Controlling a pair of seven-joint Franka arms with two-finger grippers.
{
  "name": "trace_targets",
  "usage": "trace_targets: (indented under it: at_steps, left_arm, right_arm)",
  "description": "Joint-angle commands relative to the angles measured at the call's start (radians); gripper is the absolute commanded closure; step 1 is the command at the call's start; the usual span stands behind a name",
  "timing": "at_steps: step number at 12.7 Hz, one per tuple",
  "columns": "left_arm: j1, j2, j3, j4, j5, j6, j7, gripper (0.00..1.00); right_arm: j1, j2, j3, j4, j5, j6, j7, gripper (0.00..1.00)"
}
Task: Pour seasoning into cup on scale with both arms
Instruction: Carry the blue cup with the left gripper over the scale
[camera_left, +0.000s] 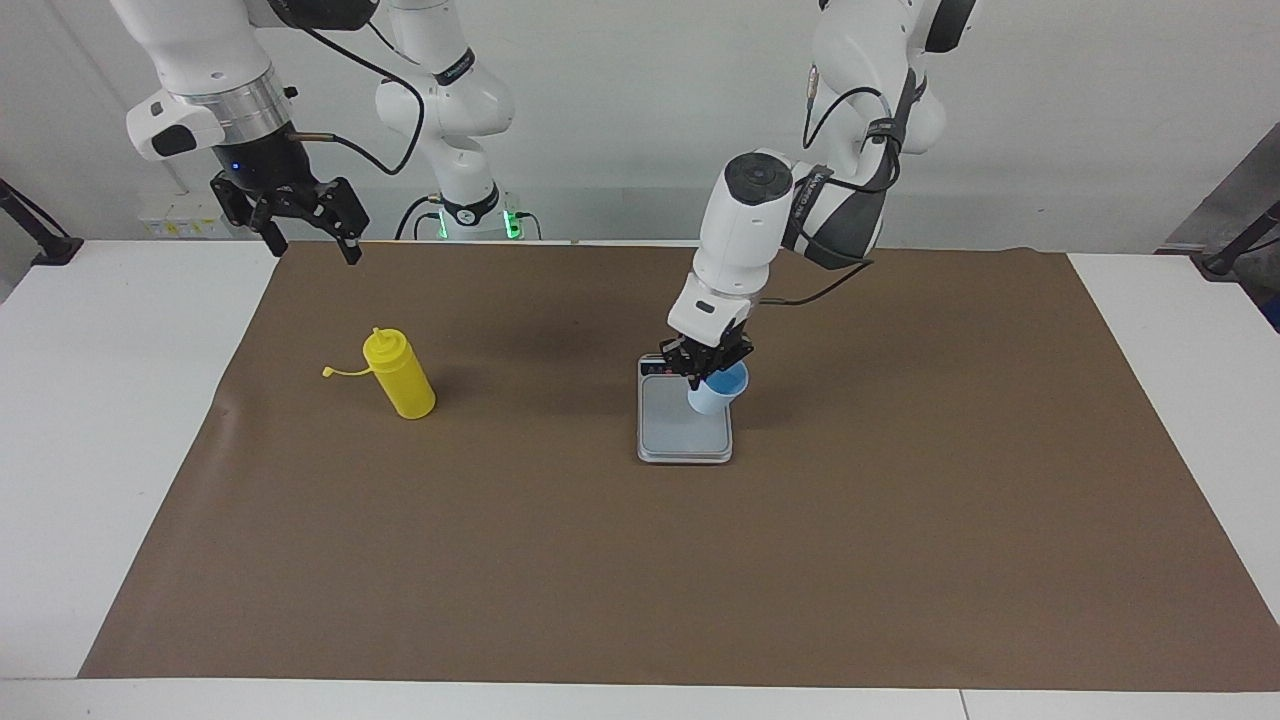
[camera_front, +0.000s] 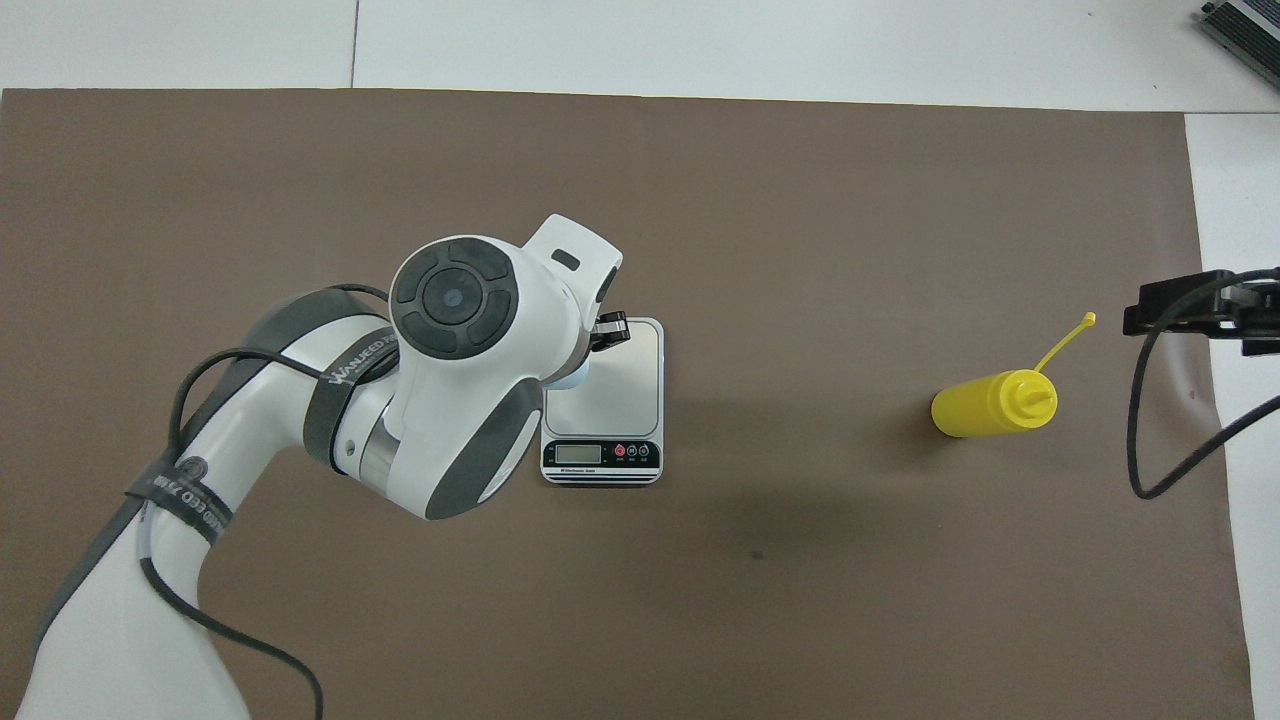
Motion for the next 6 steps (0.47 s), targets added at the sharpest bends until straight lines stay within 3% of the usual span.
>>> trace_targets:
  at_steps: [1,6]
  left_arm:
    - [-0.031,0.059,0.017,0.077,0.035,-0.042,-0.042,1.0]
    - [-0.031,0.097,0.018,0.113,0.041,-0.071,-0.042,1.0]
  right_arm:
    - [-0.019,0.021,0.007,0.027,0.003,-0.005,-0.019,0.0]
    - [-0.018,0.024,0.009,0.024,0.007,-0.002,-0.023,0.0]
